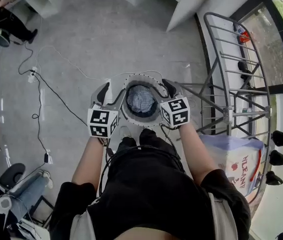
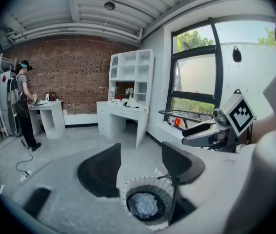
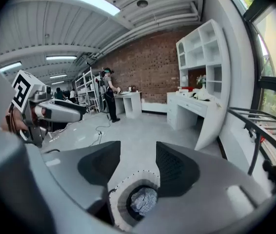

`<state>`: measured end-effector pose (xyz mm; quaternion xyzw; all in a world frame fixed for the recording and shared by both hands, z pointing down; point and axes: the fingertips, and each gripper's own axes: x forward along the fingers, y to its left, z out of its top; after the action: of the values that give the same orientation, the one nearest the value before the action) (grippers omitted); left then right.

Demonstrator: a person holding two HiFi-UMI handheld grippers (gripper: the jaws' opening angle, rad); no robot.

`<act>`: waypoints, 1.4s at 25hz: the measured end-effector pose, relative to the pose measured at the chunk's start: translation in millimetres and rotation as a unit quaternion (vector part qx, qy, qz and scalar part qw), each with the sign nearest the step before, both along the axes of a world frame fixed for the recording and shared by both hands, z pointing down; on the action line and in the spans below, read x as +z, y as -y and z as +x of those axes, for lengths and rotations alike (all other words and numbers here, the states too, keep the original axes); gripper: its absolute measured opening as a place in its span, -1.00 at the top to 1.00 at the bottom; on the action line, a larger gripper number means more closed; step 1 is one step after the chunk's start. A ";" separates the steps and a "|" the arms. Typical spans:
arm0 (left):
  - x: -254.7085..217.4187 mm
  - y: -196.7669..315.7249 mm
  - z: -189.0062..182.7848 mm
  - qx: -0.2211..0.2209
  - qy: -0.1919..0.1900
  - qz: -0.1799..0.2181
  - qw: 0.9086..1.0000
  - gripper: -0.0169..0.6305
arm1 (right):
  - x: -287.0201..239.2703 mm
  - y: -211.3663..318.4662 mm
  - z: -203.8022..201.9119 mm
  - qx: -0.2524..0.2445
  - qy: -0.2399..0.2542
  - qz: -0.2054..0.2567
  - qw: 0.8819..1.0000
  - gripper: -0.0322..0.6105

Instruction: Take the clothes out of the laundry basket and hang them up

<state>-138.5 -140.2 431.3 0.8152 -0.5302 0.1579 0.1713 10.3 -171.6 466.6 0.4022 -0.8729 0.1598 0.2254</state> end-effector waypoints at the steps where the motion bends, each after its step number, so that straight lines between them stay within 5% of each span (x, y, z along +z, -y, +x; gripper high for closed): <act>1: 15.0 -1.1 -0.4 -0.001 0.003 -0.015 1.000 0.14 | 16.2 0.2 -0.4 -0.003 -0.006 -0.013 1.000 0.18; 15: 237.1 -16.8 4.4 -0.028 -0.007 -0.171 0.985 0.20 | 288.7 6.0 -14.4 -0.073 -0.085 -0.171 0.979 0.18; 21: 319.9 -14.2 -5.0 -0.050 -0.027 -0.207 0.977 0.22 | 423.8 -17.5 -21.0 -0.135 -0.149 -0.232 0.952 0.19; 29: 418.0 -24.2 -38.0 -0.074 -0.034 -0.236 0.968 0.22 | 595.0 -31.5 -35.0 -0.213 -0.221 -0.261 0.915 0.24; 35: 466.9 -38.3 -49.7 -0.080 -0.041 -0.248 0.965 0.24 | 693.3 -38.3 -49.7 -0.240 -0.252 -0.265 0.899 0.28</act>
<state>-188.2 -101.9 898.2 0.7080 -0.5303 0.2367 0.4020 -39.4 -133.3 1159.9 0.1327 -0.7823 0.2200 0.5675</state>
